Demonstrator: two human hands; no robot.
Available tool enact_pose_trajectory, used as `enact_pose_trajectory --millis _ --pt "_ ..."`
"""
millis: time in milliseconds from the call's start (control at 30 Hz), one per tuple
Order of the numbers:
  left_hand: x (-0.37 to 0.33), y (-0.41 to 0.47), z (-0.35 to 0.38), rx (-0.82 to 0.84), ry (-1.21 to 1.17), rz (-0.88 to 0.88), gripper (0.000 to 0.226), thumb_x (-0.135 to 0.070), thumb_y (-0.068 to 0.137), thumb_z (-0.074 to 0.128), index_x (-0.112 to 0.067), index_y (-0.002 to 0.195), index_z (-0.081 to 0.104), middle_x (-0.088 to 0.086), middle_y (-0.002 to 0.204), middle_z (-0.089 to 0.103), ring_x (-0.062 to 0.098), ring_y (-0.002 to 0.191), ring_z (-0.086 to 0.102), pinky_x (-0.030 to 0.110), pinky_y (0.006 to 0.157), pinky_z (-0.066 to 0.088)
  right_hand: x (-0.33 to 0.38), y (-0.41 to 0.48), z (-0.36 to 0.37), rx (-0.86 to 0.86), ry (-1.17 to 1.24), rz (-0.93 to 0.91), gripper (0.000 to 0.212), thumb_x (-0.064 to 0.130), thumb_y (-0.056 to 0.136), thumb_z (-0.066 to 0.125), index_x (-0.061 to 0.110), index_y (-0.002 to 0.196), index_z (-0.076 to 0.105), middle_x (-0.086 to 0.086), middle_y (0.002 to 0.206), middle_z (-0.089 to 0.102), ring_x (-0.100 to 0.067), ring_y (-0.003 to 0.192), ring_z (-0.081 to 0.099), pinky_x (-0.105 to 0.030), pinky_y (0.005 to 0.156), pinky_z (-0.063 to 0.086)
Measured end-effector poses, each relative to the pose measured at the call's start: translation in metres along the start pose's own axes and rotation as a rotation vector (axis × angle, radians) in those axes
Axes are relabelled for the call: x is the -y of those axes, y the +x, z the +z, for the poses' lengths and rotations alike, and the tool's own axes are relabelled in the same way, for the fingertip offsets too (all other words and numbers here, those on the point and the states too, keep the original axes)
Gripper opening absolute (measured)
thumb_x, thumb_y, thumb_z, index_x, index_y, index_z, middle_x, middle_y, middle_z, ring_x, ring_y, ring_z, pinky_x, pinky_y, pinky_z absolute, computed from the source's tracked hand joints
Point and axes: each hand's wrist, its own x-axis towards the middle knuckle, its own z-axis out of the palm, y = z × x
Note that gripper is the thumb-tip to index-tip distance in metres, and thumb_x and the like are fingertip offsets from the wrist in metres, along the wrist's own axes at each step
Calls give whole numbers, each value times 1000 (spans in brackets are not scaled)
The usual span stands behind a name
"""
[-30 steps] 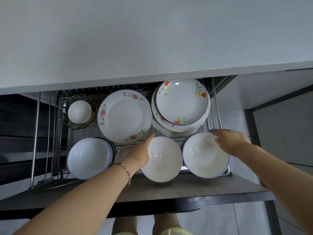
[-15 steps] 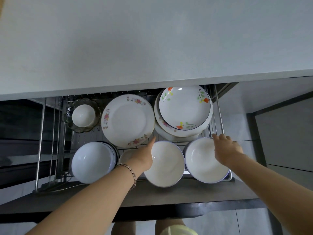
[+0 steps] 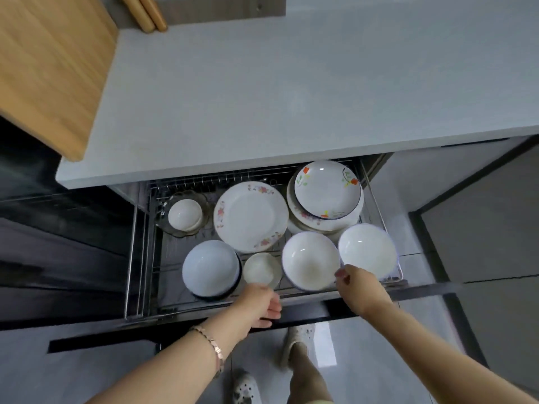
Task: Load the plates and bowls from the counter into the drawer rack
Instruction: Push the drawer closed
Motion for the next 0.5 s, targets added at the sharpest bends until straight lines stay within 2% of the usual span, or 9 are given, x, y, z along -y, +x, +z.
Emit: enact_pose_trajectory --millis 67,133,200,267,333,400,467,500 --pt "27 -9 -13 21 -8 -72 36 -22 96 41 -6 68 59 7 71 64 18 65 61 26 60 48 3 -23 16 0 49 39 33 15 91 42 14 59 48 -12 74 61 -28 76 52 -29 69 41" --pt "49 -15 -21 70 -79 -145 44 -30 97 39 -2 72 61 11 75 66 21 68 63 29 64 49 2 -40 34 -20 84 95 43 20 93 41 16 50 36 -11 68 57 -26 71 50 -27 61 36" --pt "67 -17 -25 108 -177 -230 49 -39 98 36 4 97 60 15 88 66 25 76 63 36 73 50 -3 -50 51 -14 205 220 41 25 93 44 16 53 39 -18 81 64 -31 77 58 -29 65 46" --pt "80 -16 -23 67 -241 -260 55 -41 98 34 4 129 44 20 113 63 30 85 64 42 77 49 -6 -55 62 16 427 408 34 35 92 49 9 70 50 -16 82 61 -35 87 65 -39 75 57" --pt "85 -16 -18 -31 -382 -200 47 -30 101 32 1 136 35 23 130 55 34 98 64 42 81 47 -7 -55 68 42 625 541 34 40 89 53 6 93 48 -11 78 52 -33 82 64 -36 61 57" --pt "84 -12 -14 -97 -584 -153 40 -19 102 31 4 135 36 23 137 50 36 117 58 40 87 45 -6 -49 69 23 812 561 34 34 88 58 4 99 49 -8 75 50 -26 67 62 -28 50 52" --pt "81 -8 -13 -139 -763 -169 41 -13 102 22 2 139 33 21 145 42 36 129 48 41 100 42 -5 -41 67 -8 910 553 26 23 88 61 1 98 54 -10 74 55 -23 59 60 -25 50 53" --pt "79 -6 -13 -167 -838 -186 44 -10 102 16 0 142 30 20 148 38 36 131 45 40 106 39 -6 -35 66 -11 929 565 23 19 87 61 -1 96 56 -13 77 59 -26 61 62 -26 55 56"
